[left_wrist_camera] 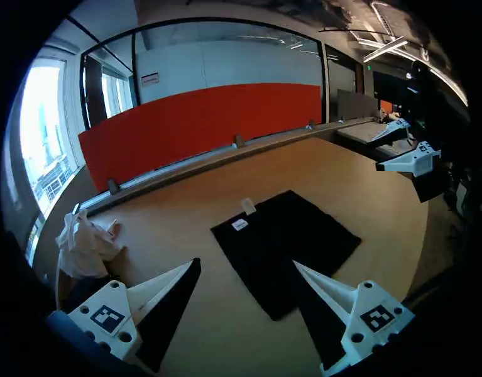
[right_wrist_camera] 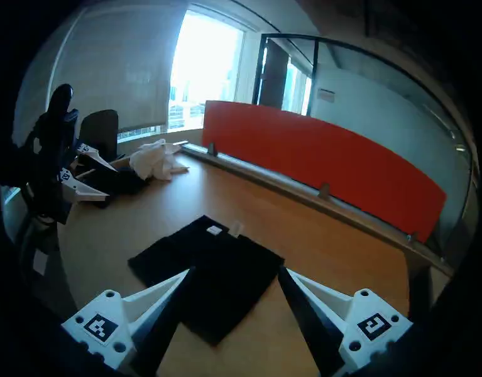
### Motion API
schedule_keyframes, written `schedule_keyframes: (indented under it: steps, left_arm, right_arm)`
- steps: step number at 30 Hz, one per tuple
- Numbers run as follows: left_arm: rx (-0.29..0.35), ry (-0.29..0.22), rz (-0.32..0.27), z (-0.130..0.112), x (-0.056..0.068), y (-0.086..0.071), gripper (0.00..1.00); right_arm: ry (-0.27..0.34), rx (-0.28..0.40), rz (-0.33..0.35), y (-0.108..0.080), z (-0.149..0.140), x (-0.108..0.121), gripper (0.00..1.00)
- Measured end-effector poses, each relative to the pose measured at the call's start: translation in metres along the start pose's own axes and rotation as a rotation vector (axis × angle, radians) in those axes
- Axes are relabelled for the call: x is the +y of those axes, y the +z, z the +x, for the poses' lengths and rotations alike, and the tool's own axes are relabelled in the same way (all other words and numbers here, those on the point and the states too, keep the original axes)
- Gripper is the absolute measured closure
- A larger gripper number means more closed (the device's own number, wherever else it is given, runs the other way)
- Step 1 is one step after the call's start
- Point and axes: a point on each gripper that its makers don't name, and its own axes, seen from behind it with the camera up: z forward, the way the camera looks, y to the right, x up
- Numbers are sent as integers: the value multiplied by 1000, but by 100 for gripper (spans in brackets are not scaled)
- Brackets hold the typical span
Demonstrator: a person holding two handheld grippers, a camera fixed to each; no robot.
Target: Fold towel
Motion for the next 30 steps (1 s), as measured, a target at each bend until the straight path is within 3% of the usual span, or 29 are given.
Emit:
schedule_keyframes:
  steps: [12, 30]
  left_arm:
    - [-104, 8, -55, -62, 30, 36, 3]
    - [-277, 17, -129, -149, 53, 83, 2]
  right_arm:
    - [16, -91, 41, 32, -71, -19, 0]
    - [53, -232, 94, 71, -162, -37, 0]
